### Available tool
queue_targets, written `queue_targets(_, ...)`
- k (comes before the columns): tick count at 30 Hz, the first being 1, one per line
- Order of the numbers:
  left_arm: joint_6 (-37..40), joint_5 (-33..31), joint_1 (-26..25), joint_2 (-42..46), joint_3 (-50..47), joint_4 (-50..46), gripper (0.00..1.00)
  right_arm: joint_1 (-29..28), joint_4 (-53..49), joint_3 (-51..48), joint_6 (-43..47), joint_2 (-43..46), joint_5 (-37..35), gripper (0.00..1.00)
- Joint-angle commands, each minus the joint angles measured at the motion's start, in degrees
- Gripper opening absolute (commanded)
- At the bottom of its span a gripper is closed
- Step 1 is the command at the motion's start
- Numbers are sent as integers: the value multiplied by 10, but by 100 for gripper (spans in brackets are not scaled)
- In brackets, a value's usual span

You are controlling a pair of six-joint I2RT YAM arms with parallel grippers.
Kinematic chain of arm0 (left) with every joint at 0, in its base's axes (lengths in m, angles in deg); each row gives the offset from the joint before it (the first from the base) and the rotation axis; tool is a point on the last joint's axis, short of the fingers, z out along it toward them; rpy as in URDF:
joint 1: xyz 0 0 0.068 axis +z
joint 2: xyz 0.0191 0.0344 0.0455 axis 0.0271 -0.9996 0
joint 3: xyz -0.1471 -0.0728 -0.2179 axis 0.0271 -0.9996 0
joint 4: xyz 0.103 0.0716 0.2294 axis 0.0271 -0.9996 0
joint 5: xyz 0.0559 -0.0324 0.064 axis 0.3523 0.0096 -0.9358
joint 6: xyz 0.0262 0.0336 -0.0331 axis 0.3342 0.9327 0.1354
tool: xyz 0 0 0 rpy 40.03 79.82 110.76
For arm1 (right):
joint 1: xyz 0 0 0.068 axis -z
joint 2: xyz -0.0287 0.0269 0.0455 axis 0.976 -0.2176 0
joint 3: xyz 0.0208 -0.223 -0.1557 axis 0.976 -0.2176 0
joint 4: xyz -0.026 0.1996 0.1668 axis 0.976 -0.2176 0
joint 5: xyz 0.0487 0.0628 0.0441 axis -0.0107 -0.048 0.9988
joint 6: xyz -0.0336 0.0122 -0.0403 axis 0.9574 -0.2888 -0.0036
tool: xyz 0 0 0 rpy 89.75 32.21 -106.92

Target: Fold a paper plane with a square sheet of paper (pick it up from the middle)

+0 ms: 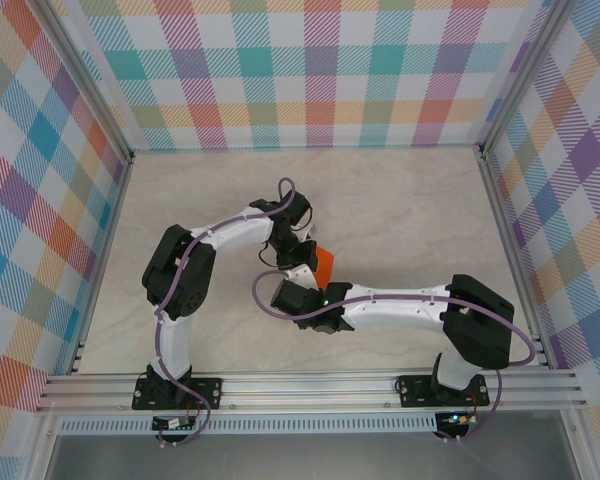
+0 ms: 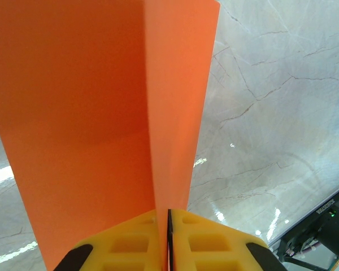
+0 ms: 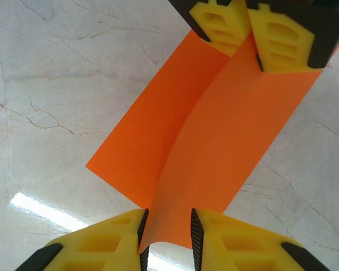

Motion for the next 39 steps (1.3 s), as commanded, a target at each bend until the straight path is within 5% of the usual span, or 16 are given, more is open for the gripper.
queue_targets(1, -2, -2, 4, 14, 1, -14, 10, -4, -3, 1, -9, 21, -12, 21)
queue_targets(5, -12, -16, 4, 26, -13, -4, 15, 2, 25, -14, 5, 39, 35, 6)
queue_targets(7, -19, -27, 4, 37, -24, 3, 16, 7, 31, -22, 7, 44, 49, 5)
queue_targets(13, -50, -94, 8, 89, -49, 10, 40, 31, 90, -65, 18, 69, 126, 6)
queue_targets(21, -122, -217, 26, 207, -140, 31, 52, 97, 176, -129, 18, 107, 247, 9)
queue_targets(31, -151, -142, 20, 303, -294, 114, 31, 190, 245, -187, 12, 125, 381, 10)
queue_targets(39, -148, -121, 4, 305, -326, 133, 26, 246, 240, -189, 44, 100, 424, 11)
